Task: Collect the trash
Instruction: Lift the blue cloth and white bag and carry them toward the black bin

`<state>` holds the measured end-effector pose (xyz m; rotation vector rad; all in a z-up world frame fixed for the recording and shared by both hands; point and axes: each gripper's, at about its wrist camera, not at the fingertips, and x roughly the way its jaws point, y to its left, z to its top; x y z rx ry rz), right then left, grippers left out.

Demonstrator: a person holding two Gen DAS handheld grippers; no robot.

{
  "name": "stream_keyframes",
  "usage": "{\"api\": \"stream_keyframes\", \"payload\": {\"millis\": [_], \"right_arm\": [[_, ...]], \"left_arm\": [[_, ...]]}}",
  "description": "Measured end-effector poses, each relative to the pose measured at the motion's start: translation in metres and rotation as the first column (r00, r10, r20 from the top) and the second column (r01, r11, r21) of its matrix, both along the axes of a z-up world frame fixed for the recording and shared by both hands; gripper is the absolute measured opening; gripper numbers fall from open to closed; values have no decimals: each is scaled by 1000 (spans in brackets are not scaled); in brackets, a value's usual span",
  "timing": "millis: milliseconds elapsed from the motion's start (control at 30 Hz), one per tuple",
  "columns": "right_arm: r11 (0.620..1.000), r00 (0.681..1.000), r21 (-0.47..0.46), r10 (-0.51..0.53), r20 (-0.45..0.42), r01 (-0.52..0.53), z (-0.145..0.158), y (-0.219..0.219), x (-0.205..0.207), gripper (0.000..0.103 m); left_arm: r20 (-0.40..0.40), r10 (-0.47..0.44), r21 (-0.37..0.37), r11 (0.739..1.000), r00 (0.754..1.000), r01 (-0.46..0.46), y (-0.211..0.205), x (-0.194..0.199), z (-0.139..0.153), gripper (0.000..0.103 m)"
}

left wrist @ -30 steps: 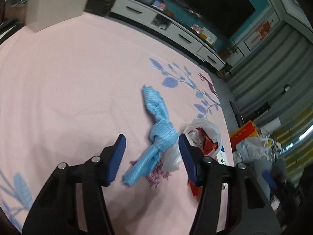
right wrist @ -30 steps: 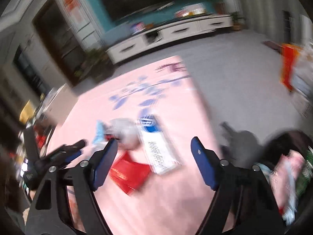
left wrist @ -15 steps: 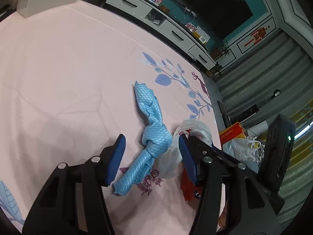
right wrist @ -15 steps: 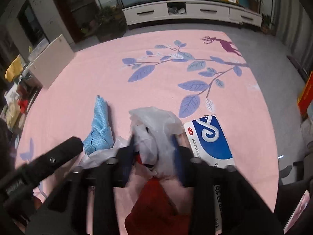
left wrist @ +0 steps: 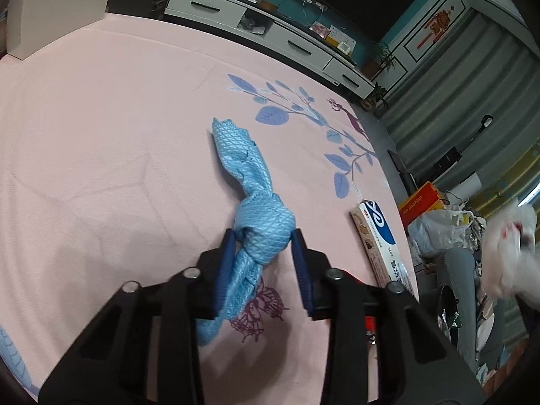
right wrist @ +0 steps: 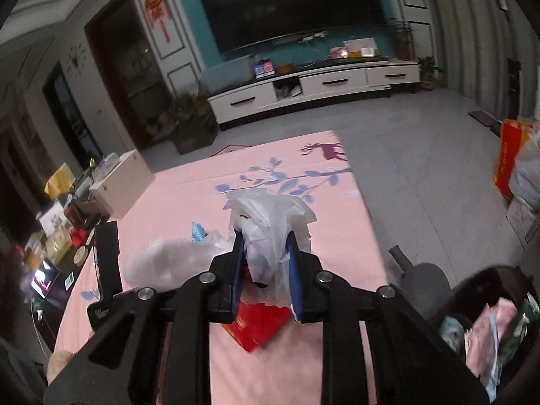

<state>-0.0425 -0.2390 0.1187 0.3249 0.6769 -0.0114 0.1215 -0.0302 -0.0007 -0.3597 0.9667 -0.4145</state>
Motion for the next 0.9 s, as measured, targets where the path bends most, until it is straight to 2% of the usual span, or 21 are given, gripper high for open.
{"api": "stream_keyframes", "payload": {"millis": [67, 167, 367, 500, 733, 900], "right_arm": [[1000, 1000, -2, -28, -6, 28, -3, -6, -7, 24], [998, 998, -5, -67, -14, 67, -7, -13, -17, 24], [995, 994, -14, -103, -30, 102, -11, -18, -38, 25], [991, 992, -42, -126, -28, 125, -15, -17, -56, 25], [990, 991, -27, -136, 0, 136, -4, -25, -87, 25], [988, 988, -31, -151, 20, 152, 3, -27, -100, 25]], "left_arm": [[-8, 9, -5, 1000, 1000, -9, 1, -1, -1, 26], [6, 50, 29, 998, 999, -50, 0, -9, 7, 24], [121, 112, -12, 994, 986, -111, 13, -43, 51, 24], [191, 136, 27, 989, 972, -143, 20, -70, 69, 24], [202, 180, -47, 984, 963, -175, 35, -116, 89, 24], [210, 190, -62, 982, 959, -181, 29, -157, 90, 24]]}}
